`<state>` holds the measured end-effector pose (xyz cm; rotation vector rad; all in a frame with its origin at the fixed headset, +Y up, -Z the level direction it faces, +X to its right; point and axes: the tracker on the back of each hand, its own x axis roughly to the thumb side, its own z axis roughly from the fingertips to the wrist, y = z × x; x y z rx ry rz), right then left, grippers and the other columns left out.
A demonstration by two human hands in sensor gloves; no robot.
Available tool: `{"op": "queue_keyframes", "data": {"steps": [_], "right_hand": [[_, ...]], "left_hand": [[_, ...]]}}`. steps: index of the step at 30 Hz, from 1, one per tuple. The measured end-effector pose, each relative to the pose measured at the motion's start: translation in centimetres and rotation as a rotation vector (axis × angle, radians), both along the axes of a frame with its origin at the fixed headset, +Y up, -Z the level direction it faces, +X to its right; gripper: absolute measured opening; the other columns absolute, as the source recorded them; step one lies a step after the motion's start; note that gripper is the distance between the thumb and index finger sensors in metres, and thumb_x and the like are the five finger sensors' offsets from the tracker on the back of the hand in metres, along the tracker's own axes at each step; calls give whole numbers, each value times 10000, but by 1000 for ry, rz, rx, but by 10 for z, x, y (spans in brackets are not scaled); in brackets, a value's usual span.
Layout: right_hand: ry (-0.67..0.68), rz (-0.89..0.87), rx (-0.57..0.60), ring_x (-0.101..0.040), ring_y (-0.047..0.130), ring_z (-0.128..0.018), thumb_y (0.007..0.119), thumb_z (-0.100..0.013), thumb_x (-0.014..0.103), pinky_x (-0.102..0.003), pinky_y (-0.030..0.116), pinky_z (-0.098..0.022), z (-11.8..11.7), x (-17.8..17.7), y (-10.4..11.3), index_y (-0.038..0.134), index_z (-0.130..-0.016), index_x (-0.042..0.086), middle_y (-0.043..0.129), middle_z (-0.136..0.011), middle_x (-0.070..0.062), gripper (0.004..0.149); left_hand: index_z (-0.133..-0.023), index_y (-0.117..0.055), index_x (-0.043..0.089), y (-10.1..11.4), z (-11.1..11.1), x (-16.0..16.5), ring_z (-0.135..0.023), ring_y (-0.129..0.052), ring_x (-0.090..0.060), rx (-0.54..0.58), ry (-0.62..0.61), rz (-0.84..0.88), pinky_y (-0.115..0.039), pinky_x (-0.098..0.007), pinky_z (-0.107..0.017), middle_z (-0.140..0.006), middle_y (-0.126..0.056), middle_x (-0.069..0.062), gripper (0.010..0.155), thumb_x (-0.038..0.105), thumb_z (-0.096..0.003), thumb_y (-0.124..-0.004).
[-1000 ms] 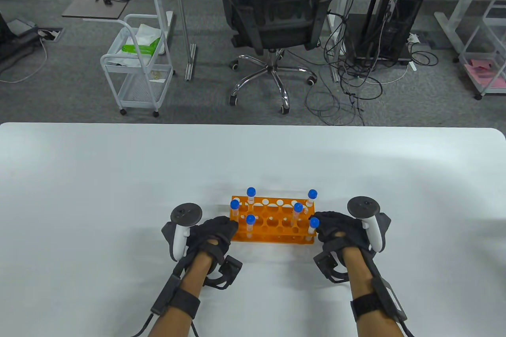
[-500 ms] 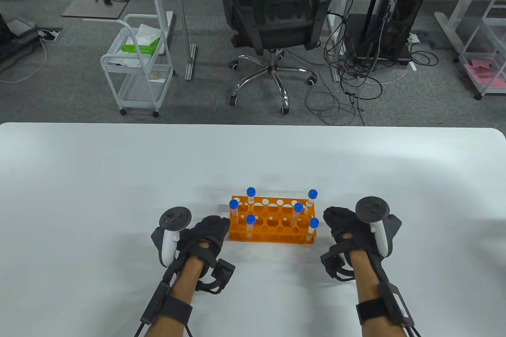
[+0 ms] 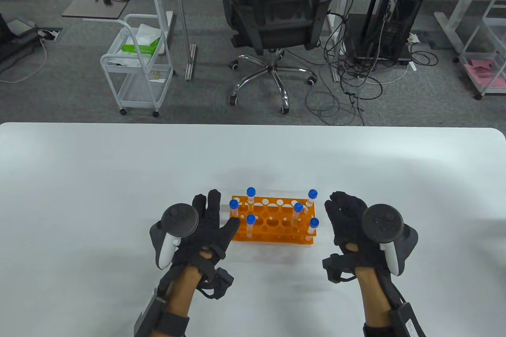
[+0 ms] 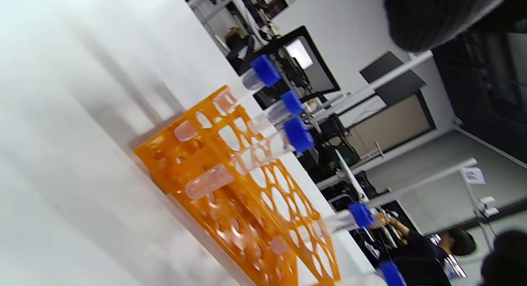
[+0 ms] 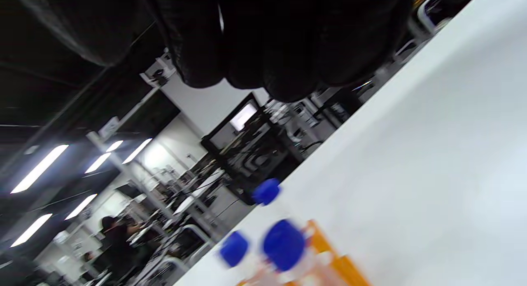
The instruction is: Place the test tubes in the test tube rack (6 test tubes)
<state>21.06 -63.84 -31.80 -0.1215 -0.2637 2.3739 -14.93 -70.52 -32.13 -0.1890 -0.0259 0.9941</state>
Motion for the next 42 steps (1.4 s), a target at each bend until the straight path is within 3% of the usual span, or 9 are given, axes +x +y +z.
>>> {"op": "queue_keyframes", "data": {"steps": [4, 9, 12, 18, 22, 26, 42], "right_hand": [[84, -60, 65, -312, 907, -794, 739, -437, 609, -506, 805, -573, 20, -14, 9, 774, -928, 250, 799, -959, -60, 609], [155, 5, 19, -370, 762, -934, 719, -419, 678, -561, 692, -651, 35, -18, -15, 691, -988, 279, 713, -1035, -52, 695], [205, 3, -55, -448, 597, -1016, 703, -411, 713, -618, 597, -677, 32, -23, -34, 585, -1047, 278, 614, -1098, -76, 780], [317, 196, -133, -480, 291, -1109, 616, -383, 810, -694, 445, -713, 25, -32, -53, 298, -1112, 366, 346, -1201, -45, 911], [398, 135, -208, -499, 92, -1089, 593, -388, 826, -760, 321, -689, 26, -30, -58, 170, -1110, 382, 178, -1212, -72, 948], [392, 226, -235, -491, -27, -1046, 562, -383, 843, -785, 248, -656, 23, -27, -68, 79, -1084, 385, 66, -1195, -67, 966], [403, 303, -311, -452, -153, -981, 479, -359, 869, -750, 128, -635, 20, -34, -83, -28, -1037, 386, -17, -1160, -68, 975]], "left_hand": [[-1035, -166, 413, 11, 22, 12, -1082, -125, -376, 55, -66, -23, -306, -675, -739, -1138, 26, -73, 823, 642, -438, -685], [-925, 34, 496, 6, 44, 29, -1070, -37, -359, 110, -125, -63, -238, -686, -737, -1096, 134, -20, 863, 657, -444, -665], [-883, 86, 504, -3, 45, 40, -1053, 27, -345, 58, -179, -132, -184, -682, -735, -1061, 192, -2, 877, 656, -448, -659], [-884, 72, 506, -4, 40, 50, -1033, 74, -321, 51, -192, -169, -115, -672, -722, -1047, 203, 14, 870, 643, -445, -667], [-917, 16, 510, -2, 44, 50, -1044, 40, -344, 123, -174, -161, -59, -689, -688, -1091, 135, 13, 845, 632, -443, -674], [-924, -1, 516, -3, 45, 53, -1034, 68, -338, 125, -171, -177, -19, -691, -668, -1101, 122, 22, 844, 633, -439, -682], [-942, -36, 510, -19, 40, 52, -1015, 101, -329, 68, -157, -236, 13, -691, -654, -1101, 119, 29, 864, 621, -428, -721]]}}
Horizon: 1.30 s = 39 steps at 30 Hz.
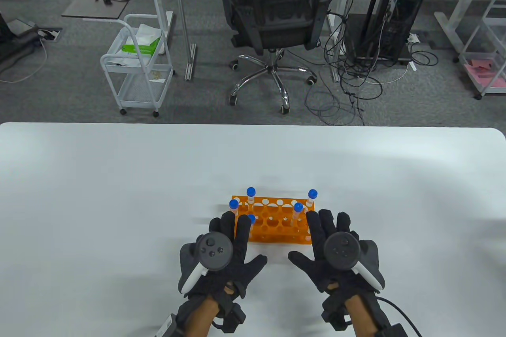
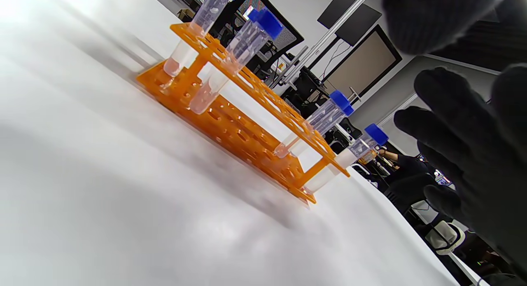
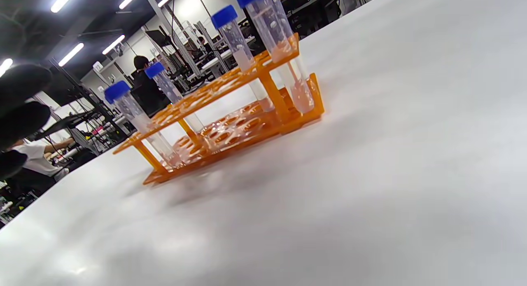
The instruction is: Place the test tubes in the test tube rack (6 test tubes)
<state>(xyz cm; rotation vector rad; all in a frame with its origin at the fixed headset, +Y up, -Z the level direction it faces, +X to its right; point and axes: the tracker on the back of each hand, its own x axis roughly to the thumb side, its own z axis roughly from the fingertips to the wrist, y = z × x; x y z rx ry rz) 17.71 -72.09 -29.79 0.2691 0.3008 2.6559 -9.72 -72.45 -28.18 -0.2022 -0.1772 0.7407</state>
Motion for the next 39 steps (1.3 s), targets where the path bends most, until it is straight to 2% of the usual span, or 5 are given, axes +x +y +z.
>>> {"op": "queue_keyframes", "data": {"steps": [3, 20, 39], "right_hand": [[-4, 3, -15, -448, -163, -975, 476, -360, 868, -747, 114, -630, -1, -2, -3, -34, -1034, 383, -62, -1156, -69, 975], [3, 22, -9, -442, -161, -980, 477, -354, 867, -749, 113, -631, 1, -5, -1, -48, -1024, 386, -61, -1154, -66, 978], [-5, 26, -20, -447, -144, -986, 475, -359, 862, -754, 123, -630, 1, -6, 0, -74, -1005, 384, -61, -1152, -68, 974]], "left_hand": [[-946, -49, 514, -1, 0, 1, -1014, 106, -322, -6, 0, -14, 22, -689, -652, -1103, 114, 47, 866, 617, -424, -732], [-957, -55, 501, 1, 1, 1, -1019, 87, -344, 11, 13, -56, 9, -699, -653, -1111, 100, 42, 880, 628, -418, -739], [-964, -78, 503, -3, 0, -2, -1017, 98, -326, -20, 15, -73, 16, -692, -652, -1115, 89, 68, 865, 625, -419, -739]]}}
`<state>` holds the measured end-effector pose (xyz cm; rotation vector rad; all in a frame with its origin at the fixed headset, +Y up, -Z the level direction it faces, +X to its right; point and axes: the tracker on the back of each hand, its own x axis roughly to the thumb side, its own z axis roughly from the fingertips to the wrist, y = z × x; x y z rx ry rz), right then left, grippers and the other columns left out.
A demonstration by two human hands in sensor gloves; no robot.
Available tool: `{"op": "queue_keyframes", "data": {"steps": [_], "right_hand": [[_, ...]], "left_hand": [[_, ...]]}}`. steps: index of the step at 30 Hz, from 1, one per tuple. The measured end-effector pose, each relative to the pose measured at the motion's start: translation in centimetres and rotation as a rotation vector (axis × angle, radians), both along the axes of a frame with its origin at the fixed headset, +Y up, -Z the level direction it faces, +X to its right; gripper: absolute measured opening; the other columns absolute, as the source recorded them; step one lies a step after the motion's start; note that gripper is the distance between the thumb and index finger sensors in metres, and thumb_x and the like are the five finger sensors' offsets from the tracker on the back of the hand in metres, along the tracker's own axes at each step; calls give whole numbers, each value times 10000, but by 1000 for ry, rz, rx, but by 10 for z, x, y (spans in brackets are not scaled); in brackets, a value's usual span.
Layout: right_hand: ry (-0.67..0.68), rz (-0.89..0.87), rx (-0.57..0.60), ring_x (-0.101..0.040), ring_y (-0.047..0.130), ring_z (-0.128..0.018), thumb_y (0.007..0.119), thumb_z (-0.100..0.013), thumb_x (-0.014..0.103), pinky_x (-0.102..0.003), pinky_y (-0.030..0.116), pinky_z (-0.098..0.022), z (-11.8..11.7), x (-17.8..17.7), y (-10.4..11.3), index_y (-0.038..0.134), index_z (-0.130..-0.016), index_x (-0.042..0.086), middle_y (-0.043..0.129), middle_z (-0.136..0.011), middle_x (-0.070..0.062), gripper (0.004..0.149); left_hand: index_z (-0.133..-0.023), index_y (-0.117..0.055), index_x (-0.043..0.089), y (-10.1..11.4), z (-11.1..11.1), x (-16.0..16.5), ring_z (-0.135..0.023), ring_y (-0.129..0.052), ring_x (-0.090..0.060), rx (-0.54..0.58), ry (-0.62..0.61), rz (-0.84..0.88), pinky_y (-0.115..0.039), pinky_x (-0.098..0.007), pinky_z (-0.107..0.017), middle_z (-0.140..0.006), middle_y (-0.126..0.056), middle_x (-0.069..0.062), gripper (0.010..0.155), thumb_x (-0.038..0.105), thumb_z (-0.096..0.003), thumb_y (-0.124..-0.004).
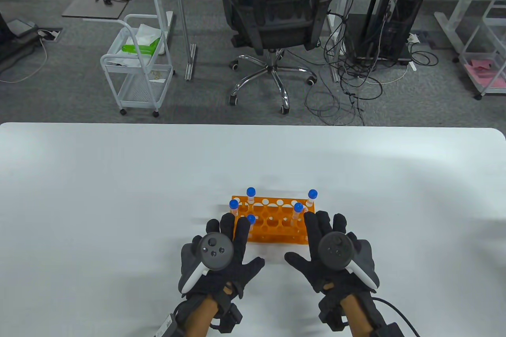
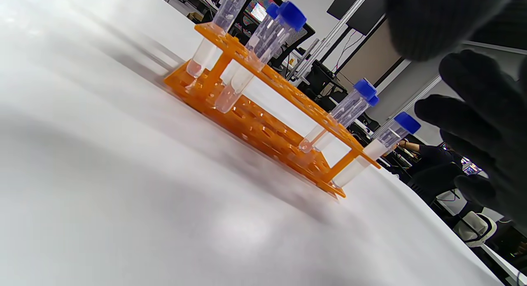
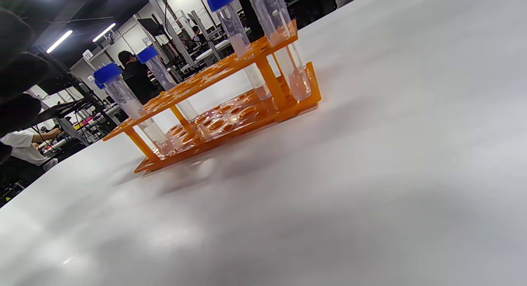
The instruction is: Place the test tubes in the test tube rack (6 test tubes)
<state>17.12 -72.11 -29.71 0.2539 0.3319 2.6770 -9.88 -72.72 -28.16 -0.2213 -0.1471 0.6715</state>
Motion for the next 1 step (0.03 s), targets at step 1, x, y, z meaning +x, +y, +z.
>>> {"op": "queue_keyframes", "data": {"steps": [1], "right_hand": [[0, 2, -1, -447, -145, -986, 475, -359, 862, -754, 124, -630, 0, 0, 0, -75, -1005, 383, -60, -1151, -68, 975]], "left_hand": [[-964, -76, 503, 0, 0, 0, -1019, 95, -326, -1, 0, -2, 13, -692, -654, -1115, 90, 67, 864, 626, -420, -737]]}}
